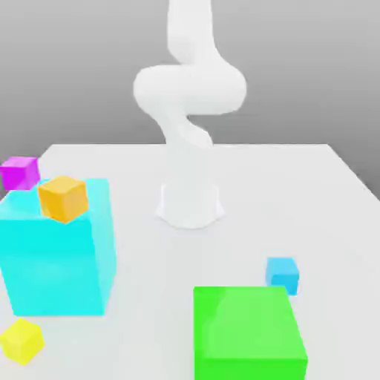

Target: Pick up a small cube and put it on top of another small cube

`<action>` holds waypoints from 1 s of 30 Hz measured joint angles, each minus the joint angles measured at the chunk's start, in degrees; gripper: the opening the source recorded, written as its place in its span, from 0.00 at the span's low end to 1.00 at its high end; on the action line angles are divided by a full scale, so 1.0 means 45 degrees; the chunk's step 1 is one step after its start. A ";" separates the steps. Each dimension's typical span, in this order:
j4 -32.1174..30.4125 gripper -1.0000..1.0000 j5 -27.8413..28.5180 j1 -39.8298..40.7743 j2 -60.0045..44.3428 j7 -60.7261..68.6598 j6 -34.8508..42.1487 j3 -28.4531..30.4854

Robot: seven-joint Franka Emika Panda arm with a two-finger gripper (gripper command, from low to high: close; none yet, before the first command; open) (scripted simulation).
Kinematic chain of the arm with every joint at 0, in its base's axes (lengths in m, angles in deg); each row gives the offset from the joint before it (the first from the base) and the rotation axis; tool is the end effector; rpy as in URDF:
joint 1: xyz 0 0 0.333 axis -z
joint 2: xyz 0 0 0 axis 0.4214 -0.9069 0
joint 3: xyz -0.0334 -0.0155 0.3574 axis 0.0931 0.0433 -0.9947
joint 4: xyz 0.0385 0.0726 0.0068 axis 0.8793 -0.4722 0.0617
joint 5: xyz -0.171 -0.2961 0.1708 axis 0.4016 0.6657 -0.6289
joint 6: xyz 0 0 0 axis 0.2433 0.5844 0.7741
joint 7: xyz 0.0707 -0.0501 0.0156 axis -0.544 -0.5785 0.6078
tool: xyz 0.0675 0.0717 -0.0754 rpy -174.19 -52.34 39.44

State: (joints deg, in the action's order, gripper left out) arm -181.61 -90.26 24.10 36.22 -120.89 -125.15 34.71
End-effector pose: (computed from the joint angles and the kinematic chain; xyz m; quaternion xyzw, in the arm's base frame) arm 0.3450 0.0249 0.6812 -0.8619 0.3626 -0.3218 0.1484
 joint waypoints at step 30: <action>-0.6444 0.00 0.4133 -0.5488 -1.2304 -0.9786 -0.9521 -0.0301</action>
State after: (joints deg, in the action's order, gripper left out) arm -210.61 -71.67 -0.60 -19.15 -164.93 -168.00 33.36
